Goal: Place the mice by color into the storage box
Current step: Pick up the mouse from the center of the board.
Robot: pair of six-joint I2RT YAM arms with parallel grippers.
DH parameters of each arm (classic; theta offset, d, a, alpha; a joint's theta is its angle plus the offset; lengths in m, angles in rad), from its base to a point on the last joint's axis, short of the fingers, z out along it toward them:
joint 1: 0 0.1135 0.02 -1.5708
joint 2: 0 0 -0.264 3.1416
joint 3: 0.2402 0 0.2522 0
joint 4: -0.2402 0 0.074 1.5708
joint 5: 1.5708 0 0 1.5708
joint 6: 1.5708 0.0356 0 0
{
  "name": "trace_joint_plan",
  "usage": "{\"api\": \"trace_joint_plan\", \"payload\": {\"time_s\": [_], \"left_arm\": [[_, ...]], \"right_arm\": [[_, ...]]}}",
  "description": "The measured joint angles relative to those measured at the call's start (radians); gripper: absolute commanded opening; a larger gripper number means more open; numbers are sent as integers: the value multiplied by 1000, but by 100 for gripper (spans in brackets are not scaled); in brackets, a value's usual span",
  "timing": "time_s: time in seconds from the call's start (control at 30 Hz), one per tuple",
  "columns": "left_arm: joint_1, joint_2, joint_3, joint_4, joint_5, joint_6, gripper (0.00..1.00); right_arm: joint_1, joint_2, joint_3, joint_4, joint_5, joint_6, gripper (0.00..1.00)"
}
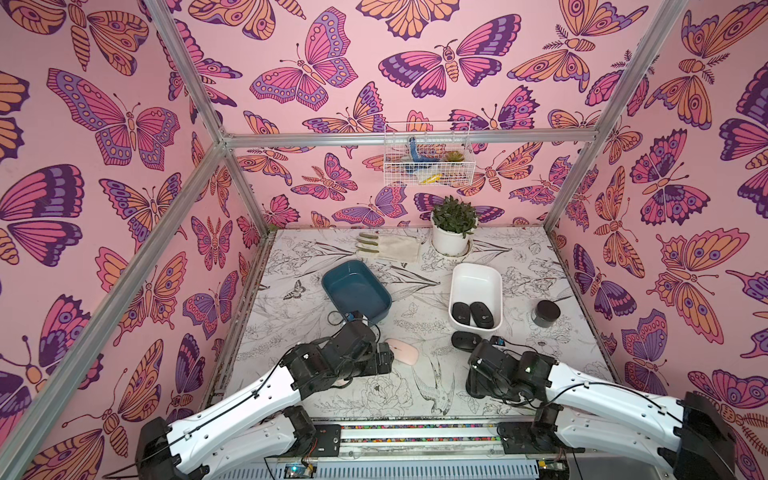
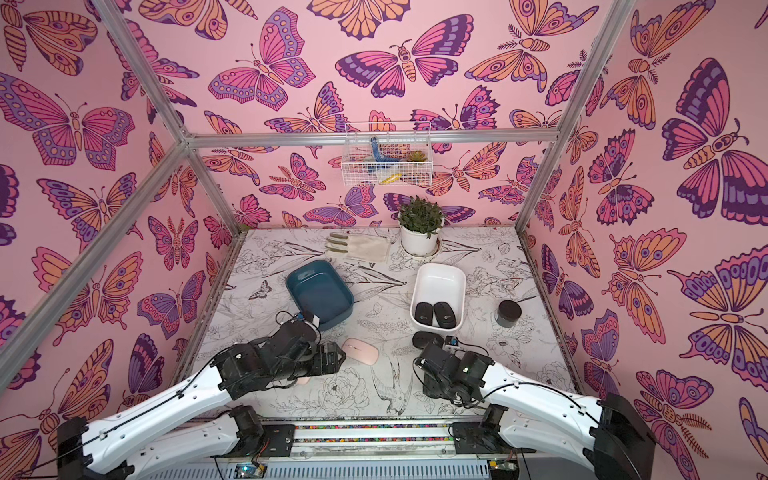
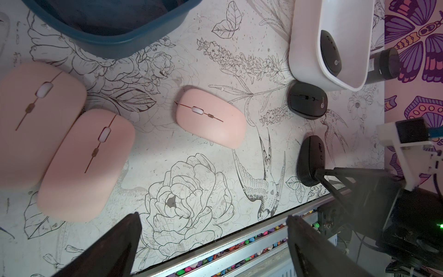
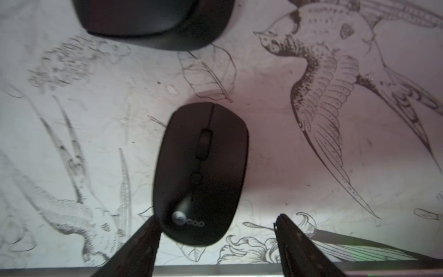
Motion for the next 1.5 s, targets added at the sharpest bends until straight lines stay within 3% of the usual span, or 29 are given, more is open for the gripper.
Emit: {"api": "trace_joint_plan", "payload": {"time_s": [0.33,0.57,0.8,0.97,1.1,1.5], "left_arm": [[0,0,0,0,0,0,99],[0,-12,-6,0,0,-1,99],[0,-8,-8,0,0,-1,99],[0,1,-8,0,0,-1,99],[0,1,-8,0,0,0,99],[0,13,-7,0,-7,1,99]], "right_arm": [[2,182,47,87,-6,-19,78],[-1,214,60,95,-5,-29,75],[-36,229,60,116,-5,-55,65],[-68,230,59,131,-14,-80,48],[-74,216,50,139,-18,-88,38],[-78,-14,87,-31,23,-98,33]]}}
